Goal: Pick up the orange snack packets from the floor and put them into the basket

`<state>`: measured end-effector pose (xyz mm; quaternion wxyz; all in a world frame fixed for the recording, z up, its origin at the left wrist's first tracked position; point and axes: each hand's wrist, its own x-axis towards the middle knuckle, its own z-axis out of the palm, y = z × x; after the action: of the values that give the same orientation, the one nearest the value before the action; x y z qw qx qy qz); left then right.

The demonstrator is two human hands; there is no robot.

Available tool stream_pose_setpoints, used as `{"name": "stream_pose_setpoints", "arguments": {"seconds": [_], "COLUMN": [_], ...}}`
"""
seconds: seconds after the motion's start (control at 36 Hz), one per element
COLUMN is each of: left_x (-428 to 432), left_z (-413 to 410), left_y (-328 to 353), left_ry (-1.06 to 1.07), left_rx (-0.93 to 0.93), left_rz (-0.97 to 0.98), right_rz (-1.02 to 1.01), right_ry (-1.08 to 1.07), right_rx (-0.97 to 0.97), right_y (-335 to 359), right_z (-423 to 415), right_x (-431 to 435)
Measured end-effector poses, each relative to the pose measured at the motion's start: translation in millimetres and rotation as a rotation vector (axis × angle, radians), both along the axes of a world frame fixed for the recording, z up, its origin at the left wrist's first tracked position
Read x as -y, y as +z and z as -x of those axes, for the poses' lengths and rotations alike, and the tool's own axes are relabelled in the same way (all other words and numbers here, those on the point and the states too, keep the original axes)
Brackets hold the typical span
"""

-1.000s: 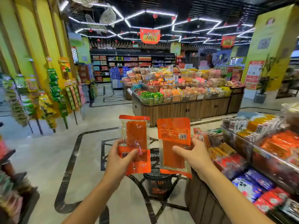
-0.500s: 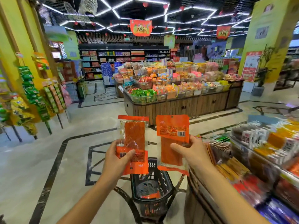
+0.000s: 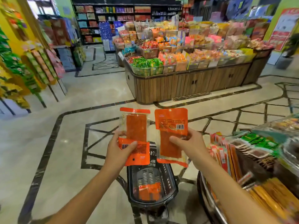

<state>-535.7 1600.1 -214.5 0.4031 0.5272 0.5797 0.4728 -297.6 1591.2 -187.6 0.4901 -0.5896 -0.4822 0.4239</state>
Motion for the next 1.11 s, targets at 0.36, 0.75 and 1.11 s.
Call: {"name": "stream_pose_setpoints", "arguments": {"seconds": [0.36, 0.75, 1.11], "left_x": [-210, -242, -213], "left_z": [4, -37, -52], "left_y": [-190, -609, -897], "left_ry": [0.061, 0.278, 0.283], "left_rx": [0.139, 0.020, -0.158], "left_rz": [0.349, 0.757, 0.906], "right_rz": [0.299, 0.772, 1.086], "right_ry": [0.005, 0.013, -0.014], "right_rx": [-0.009, 0.032, 0.171], "right_y": [-188, -640, -926], "right_z": [15, 20, 20], "right_x": [-227, -296, -256]}}
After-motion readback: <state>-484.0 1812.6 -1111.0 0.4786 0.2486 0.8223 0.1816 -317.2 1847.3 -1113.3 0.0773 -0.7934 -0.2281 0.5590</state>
